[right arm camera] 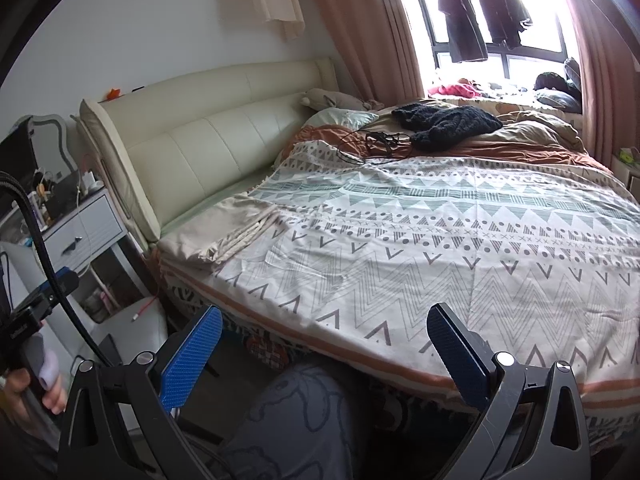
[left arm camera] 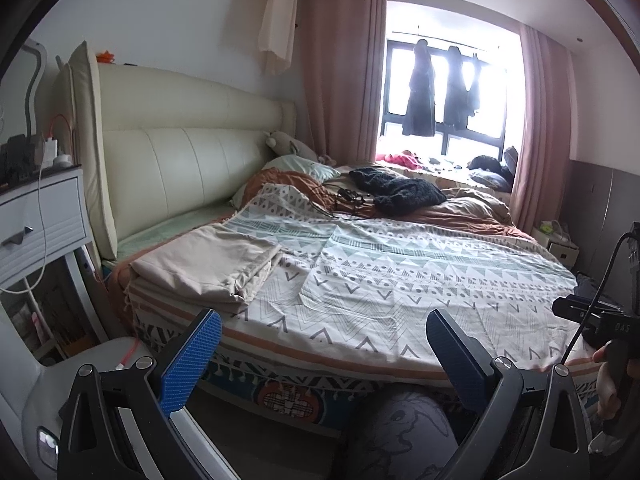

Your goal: Fold large clothes

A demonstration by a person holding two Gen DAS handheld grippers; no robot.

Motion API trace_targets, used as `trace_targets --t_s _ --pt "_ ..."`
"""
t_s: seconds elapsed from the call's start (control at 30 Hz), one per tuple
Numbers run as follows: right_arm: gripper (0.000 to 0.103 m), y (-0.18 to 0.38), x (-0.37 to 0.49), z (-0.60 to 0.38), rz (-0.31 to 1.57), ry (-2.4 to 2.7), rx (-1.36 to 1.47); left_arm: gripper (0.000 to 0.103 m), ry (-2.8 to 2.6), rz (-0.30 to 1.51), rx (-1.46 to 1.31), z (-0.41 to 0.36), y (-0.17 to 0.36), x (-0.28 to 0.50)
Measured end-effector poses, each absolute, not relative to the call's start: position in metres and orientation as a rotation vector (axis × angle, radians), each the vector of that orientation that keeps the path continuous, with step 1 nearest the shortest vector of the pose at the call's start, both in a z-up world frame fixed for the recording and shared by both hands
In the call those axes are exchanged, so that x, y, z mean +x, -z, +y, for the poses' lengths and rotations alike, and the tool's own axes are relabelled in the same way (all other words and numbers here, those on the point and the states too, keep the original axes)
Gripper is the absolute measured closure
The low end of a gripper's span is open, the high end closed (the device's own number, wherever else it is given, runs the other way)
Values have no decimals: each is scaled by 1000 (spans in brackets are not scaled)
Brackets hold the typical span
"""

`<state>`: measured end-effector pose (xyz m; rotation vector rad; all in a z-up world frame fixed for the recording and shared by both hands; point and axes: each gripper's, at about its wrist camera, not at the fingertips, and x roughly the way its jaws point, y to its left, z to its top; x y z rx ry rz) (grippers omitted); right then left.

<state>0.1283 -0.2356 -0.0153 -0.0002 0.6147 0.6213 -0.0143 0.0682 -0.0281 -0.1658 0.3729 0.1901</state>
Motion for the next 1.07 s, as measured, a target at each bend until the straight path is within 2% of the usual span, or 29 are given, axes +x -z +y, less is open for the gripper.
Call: trace_targets --t_s 1.07 --pt "0 18 122 -247 628 -583 17 0 -177 348 -145 61 29 -25"
